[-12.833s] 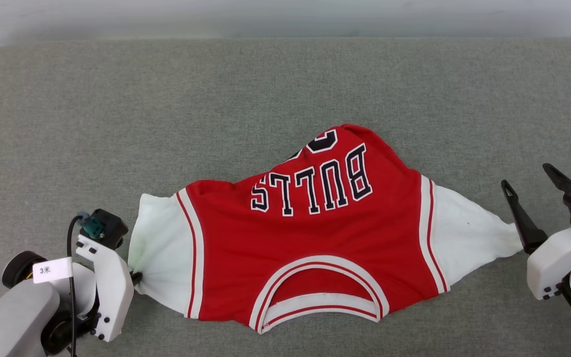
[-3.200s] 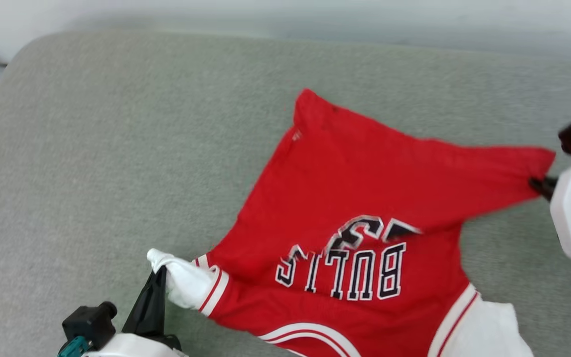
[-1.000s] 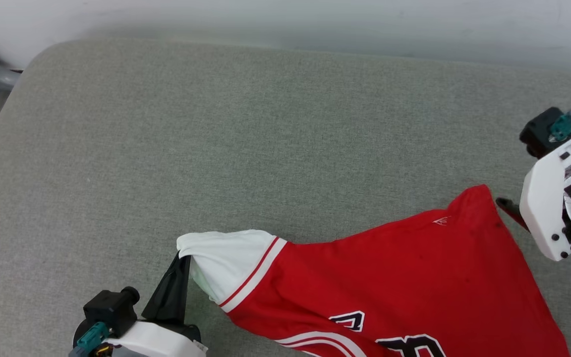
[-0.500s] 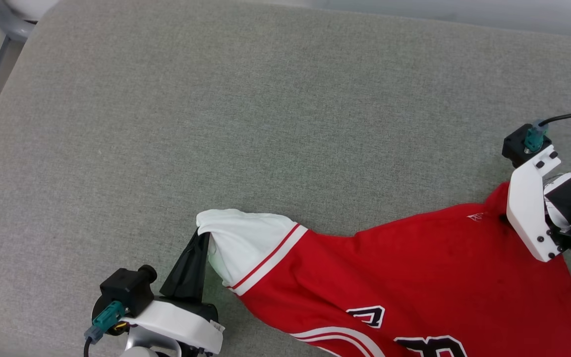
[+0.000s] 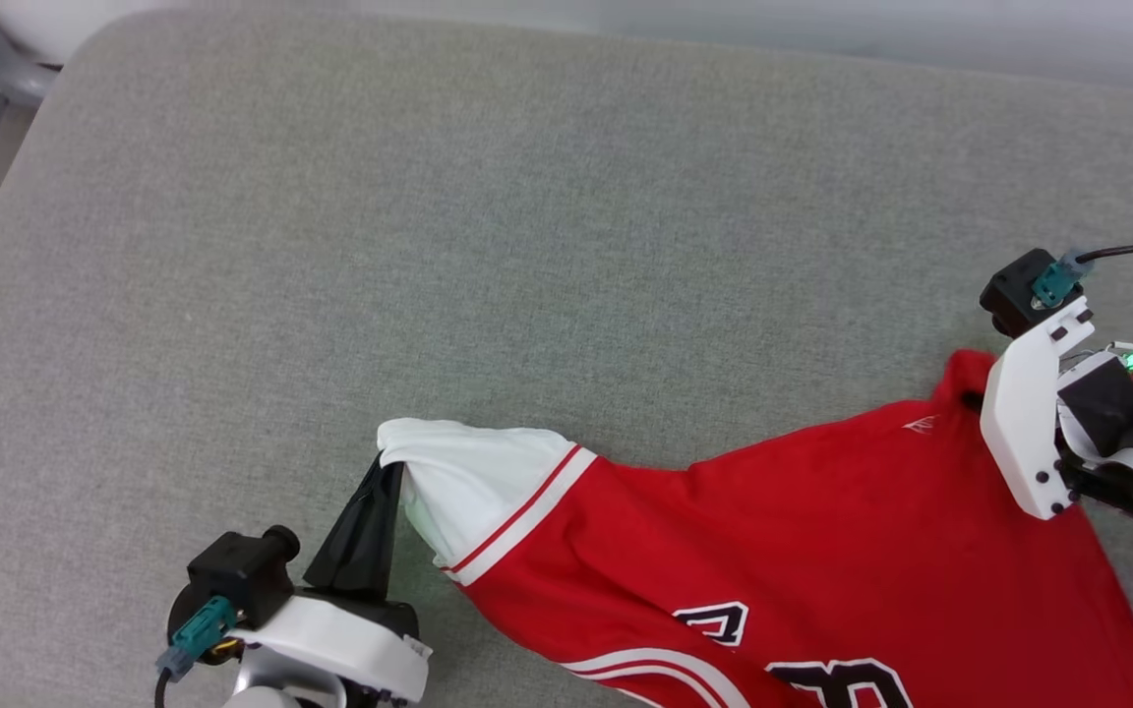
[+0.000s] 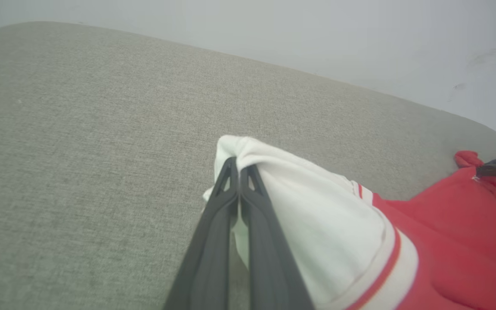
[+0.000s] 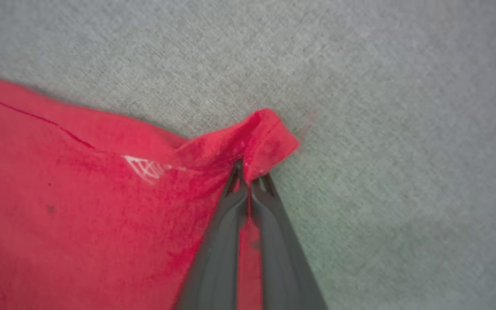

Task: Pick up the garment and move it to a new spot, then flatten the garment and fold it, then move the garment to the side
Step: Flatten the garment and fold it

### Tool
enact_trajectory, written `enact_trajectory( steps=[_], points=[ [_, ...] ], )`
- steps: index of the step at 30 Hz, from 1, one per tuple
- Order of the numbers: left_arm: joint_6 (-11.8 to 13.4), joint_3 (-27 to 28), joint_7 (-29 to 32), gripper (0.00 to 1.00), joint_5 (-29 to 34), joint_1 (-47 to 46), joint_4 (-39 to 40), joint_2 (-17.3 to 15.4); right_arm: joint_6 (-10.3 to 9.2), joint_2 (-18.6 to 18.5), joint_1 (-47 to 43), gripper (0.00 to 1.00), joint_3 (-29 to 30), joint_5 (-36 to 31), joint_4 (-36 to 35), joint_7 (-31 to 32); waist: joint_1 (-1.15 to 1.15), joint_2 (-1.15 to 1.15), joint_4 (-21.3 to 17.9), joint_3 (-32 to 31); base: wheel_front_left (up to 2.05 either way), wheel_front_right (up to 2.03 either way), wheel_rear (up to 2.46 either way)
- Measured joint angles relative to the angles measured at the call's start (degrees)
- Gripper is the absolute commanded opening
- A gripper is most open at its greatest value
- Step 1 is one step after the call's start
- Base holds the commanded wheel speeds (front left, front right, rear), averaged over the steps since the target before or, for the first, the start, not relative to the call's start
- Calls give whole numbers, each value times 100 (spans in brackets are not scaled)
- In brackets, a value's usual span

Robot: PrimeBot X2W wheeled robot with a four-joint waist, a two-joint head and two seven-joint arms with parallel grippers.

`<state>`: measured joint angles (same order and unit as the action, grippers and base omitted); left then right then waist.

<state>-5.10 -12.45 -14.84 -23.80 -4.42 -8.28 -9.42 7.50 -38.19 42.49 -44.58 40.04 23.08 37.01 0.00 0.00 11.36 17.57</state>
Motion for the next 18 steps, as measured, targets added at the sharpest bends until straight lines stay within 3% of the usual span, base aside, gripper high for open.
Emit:
enact_trajectory(
  steps=[10,18],
  points=[
    [58,187,67,0,27,125,477,-318,3,9,-163,0,580,46,-322,-1493,0,0,-293,-648,0,0,0],
    [7,325,458,0,97,-879,1322,-784,3,218,-162,0,1408,-154,-875,-2143,0,0,-602,-1006,0,0,0]
  ],
)
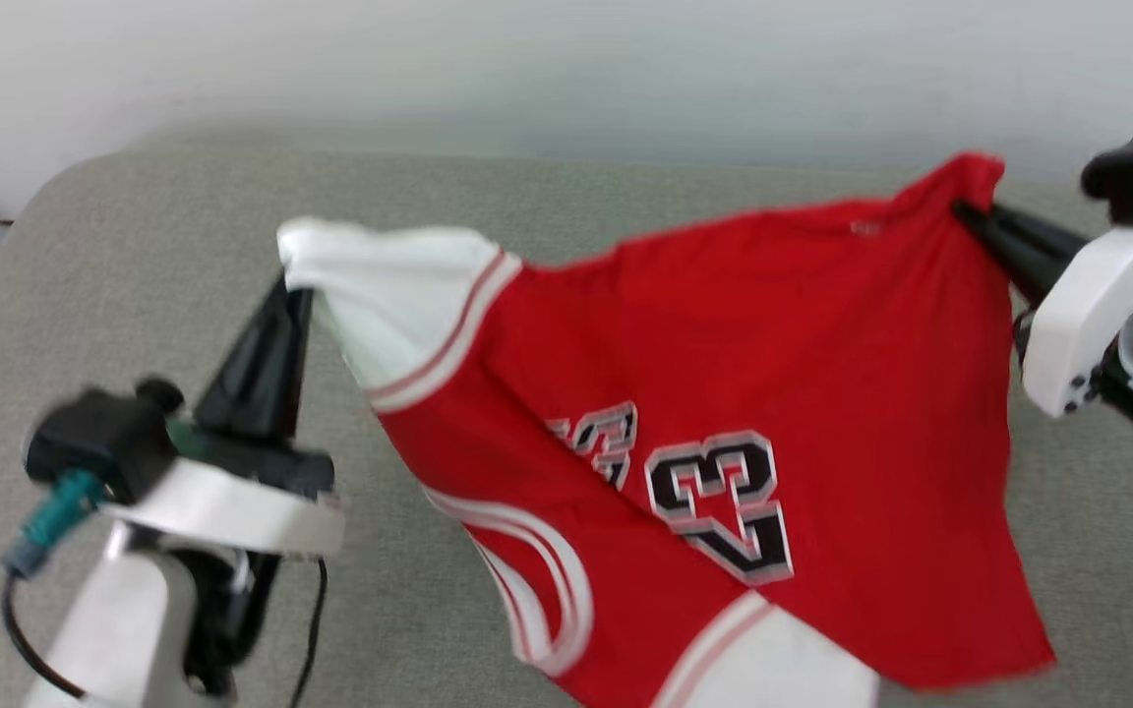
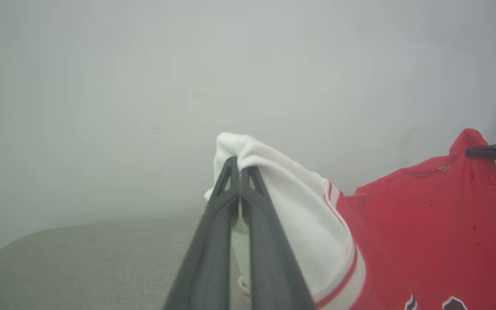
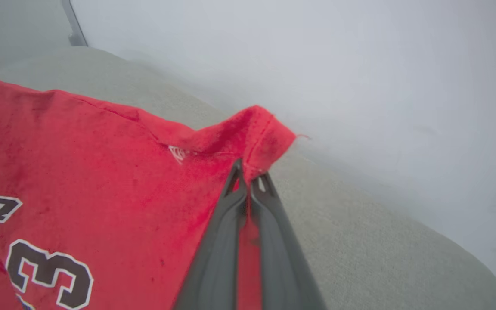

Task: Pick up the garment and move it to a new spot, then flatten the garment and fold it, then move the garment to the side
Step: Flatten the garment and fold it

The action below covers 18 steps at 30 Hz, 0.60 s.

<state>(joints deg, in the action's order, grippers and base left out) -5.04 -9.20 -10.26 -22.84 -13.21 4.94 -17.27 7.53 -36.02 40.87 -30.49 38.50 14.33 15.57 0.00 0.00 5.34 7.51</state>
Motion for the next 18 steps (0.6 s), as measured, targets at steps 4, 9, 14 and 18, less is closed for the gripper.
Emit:
enact_trajectory(
  steps=[4,9,14,18],
  points=[
    [-56,11,286,0,-8,-677,397,-229,-1,197,121,0,530,-222,-397,-220,0,0,-143,-80,0,0,0],
    [-114,35,603,0,-68,-1607,665,-477,0,385,269,0,1096,-537,-924,-198,0,0,-266,-13,0,0,0],
    [-160,-8,867,0,-112,-2557,720,-706,-1,558,617,0,1529,-795,-1284,40,0,0,-330,243,0,0,0],
    [-188,-120,1027,0,-180,-3389,620,-765,-1,694,1117,0,1788,-972,-1365,221,0,0,-356,561,0,0,0]
  ],
)
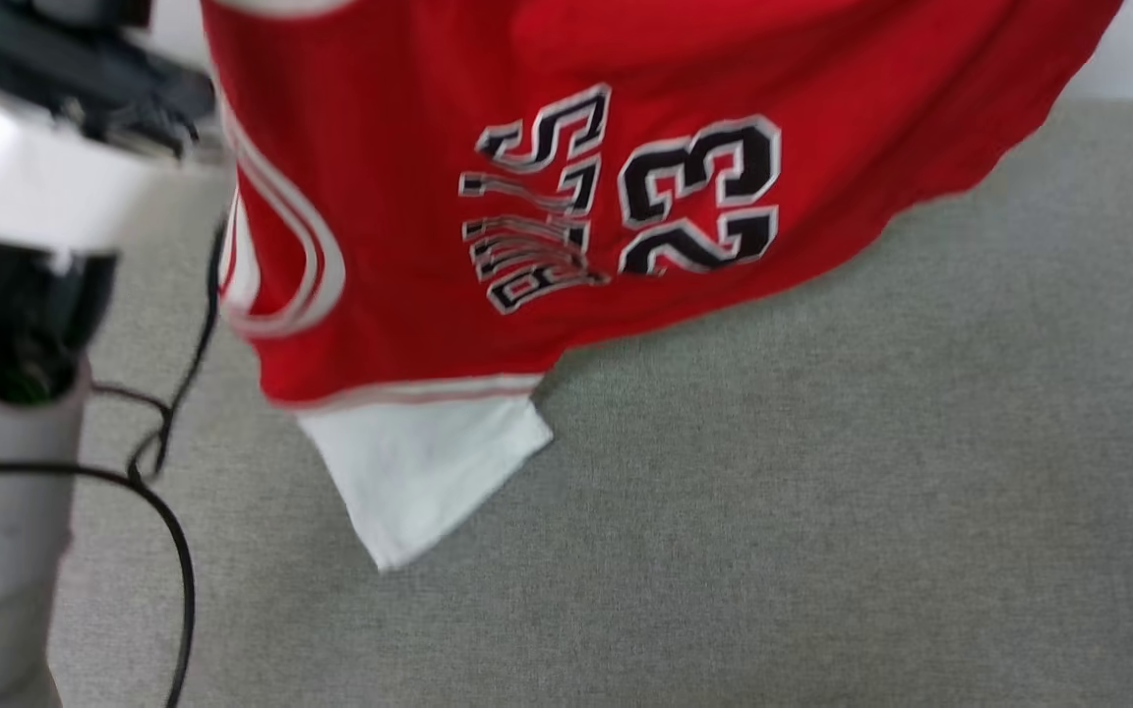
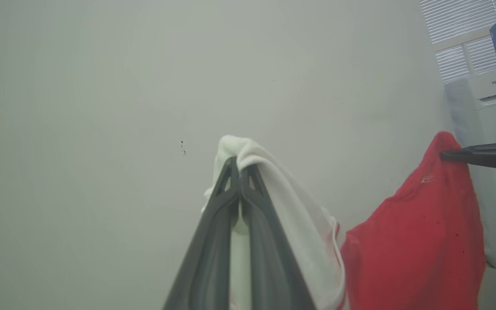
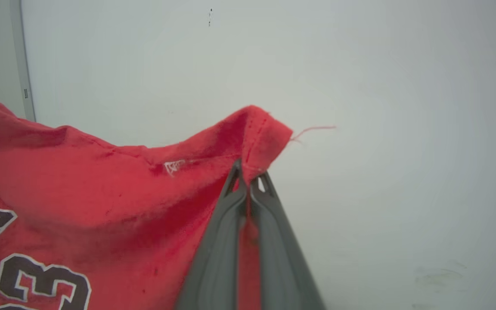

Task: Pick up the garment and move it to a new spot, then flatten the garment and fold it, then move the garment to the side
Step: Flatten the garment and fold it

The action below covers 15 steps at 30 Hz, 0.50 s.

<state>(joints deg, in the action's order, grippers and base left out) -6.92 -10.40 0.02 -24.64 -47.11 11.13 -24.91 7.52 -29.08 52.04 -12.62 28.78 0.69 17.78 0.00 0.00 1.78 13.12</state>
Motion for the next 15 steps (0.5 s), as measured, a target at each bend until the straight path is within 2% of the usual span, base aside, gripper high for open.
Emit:
enact_trajectory(
  steps=[5,12,15],
  points=[
    [-25,-81,116,0,-192,-1180,-421,-74,0,101,920,0,144,-276,110,155,0,0,6,523,0,0,0],
    [-42,-316,94,0,-408,-3078,-1346,-219,0,308,2490,0,235,-667,722,85,1,0,36,1361,0,0,0],
    [-48,-489,49,0,-471,-3818,-1560,-467,1,423,3156,0,208,-825,1031,-65,1,0,20,1703,0,0,0]
  ],
)
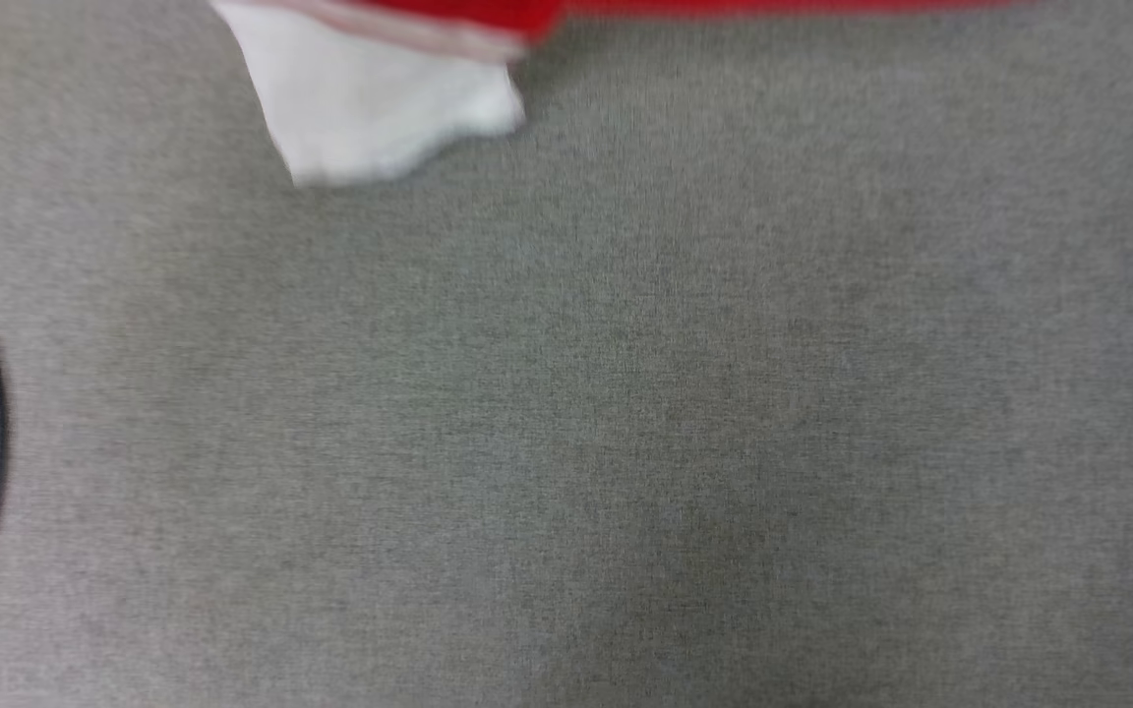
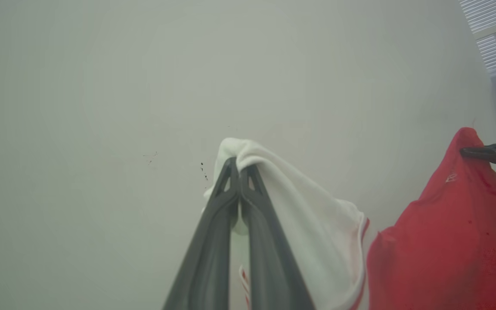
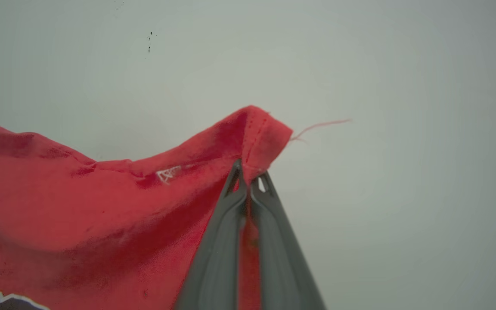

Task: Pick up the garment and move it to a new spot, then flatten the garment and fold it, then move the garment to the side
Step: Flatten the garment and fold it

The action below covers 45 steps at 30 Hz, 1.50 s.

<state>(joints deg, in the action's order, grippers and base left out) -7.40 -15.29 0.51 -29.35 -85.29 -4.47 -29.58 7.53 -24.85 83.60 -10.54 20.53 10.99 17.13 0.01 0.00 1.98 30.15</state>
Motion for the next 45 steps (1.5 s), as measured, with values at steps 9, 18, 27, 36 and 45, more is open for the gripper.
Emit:
enact_trajectory(
  steps=[9,18,27,36,45],
  points=[
    [1,-346,-233,0,-283,-1394,-794,-199,-1,249,1476,0,-102,-314,996,-524,0,0,-30,682,0,0,0],
    [0,-755,-631,0,-508,-1480,-1535,-314,-1,311,1700,0,-691,-331,1973,-898,0,0,5,1005,0,0,0],
    [1,-1002,-1215,0,-738,-109,-1846,-546,-1,115,603,0,-1522,119,2386,-1414,-1,0,41,929,0,0,0],
    [312,-820,-1526,0,-948,2331,-1408,-735,0,-220,-1261,0,-2046,933,2114,-1822,-1,0,3,401,0,0,0],
    [922,-328,-1541,0,-1015,5360,-126,-653,0,-487,-3259,0,-2305,1432,1472,-1909,-2,0,-25,-354,0,0,0]
  ],
)
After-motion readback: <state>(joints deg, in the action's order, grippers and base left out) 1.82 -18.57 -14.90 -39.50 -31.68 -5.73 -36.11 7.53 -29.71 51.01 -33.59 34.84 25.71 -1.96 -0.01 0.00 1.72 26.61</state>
